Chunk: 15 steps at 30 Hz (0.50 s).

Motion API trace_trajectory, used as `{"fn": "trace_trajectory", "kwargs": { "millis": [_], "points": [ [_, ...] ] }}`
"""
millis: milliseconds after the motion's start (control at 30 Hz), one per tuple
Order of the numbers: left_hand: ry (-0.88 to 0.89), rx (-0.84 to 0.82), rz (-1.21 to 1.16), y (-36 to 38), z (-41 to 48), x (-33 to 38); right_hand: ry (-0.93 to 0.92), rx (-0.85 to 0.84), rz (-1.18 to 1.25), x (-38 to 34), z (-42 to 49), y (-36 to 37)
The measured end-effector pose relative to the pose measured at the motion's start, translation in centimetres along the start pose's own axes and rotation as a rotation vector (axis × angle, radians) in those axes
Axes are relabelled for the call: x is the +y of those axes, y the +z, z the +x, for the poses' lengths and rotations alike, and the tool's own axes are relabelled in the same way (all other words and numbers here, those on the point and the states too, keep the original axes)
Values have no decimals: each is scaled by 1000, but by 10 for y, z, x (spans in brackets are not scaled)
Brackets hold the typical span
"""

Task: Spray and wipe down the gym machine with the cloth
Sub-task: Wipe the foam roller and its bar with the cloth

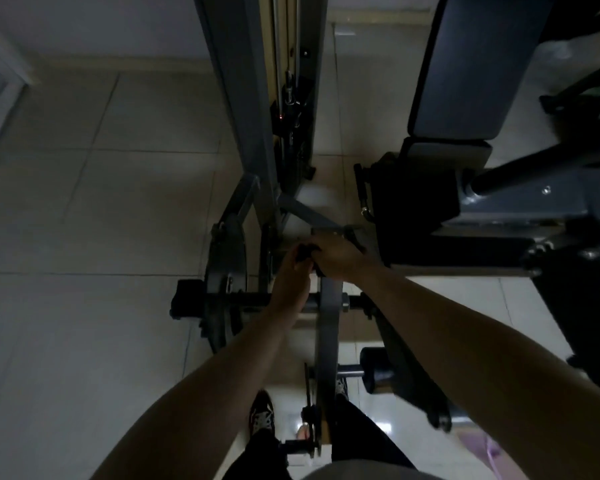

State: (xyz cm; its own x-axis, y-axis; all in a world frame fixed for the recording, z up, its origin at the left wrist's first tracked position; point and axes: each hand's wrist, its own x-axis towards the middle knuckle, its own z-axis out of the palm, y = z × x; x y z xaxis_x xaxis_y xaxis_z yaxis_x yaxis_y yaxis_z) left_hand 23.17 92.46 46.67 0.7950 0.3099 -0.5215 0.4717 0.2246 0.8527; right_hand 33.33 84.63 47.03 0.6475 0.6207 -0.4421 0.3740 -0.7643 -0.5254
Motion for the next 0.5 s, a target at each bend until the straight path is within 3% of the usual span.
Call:
{"fn": "trace_trajectory", "kwargs": {
  "millis": [67,300,433,500],
  "points": [
    [14,-74,16,-13,-15,-4,16,109,96,-14,-25,14],
    [-23,-100,1,-43,-80,-33,242,461,906,-49,-119,87],
    [-4,-72,136,-59,-127,-77,383,440,1216,-59,-171,138],
    [-22,-21,187,-64,-139,-105,418,403,1225,-54,-189,165]
  ]
}}
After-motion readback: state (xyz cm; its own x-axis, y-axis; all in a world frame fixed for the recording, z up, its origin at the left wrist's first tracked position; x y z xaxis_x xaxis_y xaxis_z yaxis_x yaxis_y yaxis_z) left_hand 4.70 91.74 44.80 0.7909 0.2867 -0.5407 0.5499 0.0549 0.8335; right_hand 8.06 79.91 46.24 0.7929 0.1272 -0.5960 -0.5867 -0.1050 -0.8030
